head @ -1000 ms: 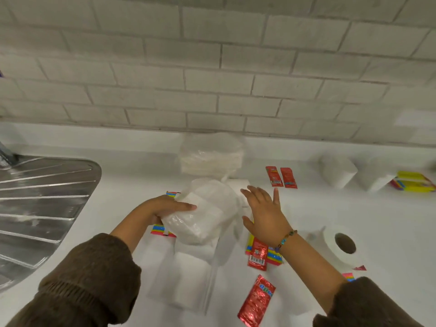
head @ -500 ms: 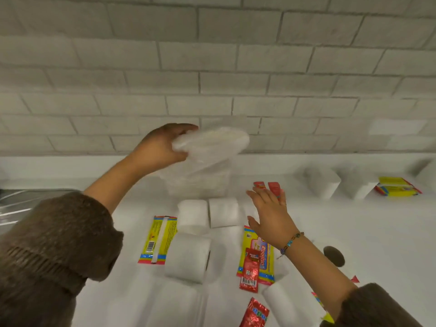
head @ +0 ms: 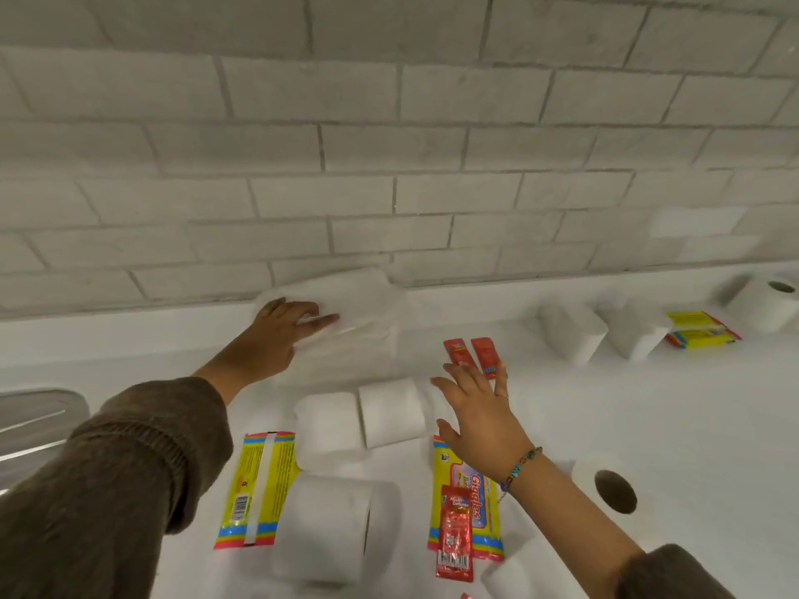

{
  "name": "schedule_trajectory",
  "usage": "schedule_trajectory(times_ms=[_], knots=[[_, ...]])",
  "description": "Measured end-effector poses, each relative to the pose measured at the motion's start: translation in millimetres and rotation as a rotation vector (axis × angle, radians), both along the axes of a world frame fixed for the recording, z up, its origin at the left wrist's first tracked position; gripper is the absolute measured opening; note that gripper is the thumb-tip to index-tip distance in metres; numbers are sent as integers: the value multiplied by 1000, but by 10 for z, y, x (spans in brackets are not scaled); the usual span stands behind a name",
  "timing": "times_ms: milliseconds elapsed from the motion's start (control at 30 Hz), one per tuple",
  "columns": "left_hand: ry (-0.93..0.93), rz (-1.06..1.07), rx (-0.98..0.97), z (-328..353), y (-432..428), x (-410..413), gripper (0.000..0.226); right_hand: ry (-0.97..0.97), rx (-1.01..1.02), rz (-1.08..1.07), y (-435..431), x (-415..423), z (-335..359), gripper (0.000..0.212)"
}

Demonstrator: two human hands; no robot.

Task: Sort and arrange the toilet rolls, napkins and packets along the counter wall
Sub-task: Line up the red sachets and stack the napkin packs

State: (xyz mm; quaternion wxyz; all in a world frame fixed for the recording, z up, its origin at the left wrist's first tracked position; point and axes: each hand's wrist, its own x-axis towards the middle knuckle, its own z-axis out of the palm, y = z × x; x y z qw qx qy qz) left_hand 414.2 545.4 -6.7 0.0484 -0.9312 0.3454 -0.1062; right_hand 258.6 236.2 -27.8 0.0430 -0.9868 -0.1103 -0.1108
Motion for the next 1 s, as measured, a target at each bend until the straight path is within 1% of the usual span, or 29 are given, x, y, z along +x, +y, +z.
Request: schedule_trajectory(times_ms=[100, 233, 333, 433, 500, 600, 633, 700, 733, 767, 833, 900, 1000], knots=[[5, -5, -27, 82, 29, -8, 99, 3, -3, 4, 11, 33, -44, 55], [6, 54, -66, 178, 45, -116, 98, -7, -8, 32, 95, 67, -65, 56], [-84, 11, -181, 195, 29, -334, 86, -8, -2, 55, 149, 97, -69, 55], [-126, -59, -338, 72, 5, -641, 70, 119, 35, 79, 235, 143, -78, 58], [-73, -83, -378, -99, -6, -828, 62, 193, 35, 90, 301, 189, -126, 61], [121, -13, -405, -376, 16, -953, 58, 329, 26, 81, 376, 296, -248, 70], [211, 32, -397, -467, 33, -955, 62, 364, 27, 75, 395, 335, -298, 74], [389, 110, -320, -596, 49, -951, 78, 413, 28, 60, 424, 408, -386, 81], [444, 133, -275, -649, 47, -953, 84, 435, 28, 52, 434, 430, -427, 85], [469, 143, -237, -688, 36, -960, 87, 450, 34, 47, 441, 448, -467, 89], [479, 159, -201, -742, 2, -996, 85, 456, 69, 36, 448, 466, -525, 91], [490, 185, -212, -776, -38, -1046, 81, 432, 87, 39, 449, 491, -555, 87], [501, 225, -259, -807, -73, -1077, 83, 396, 105, 52, 453, 553, -568, 78]])
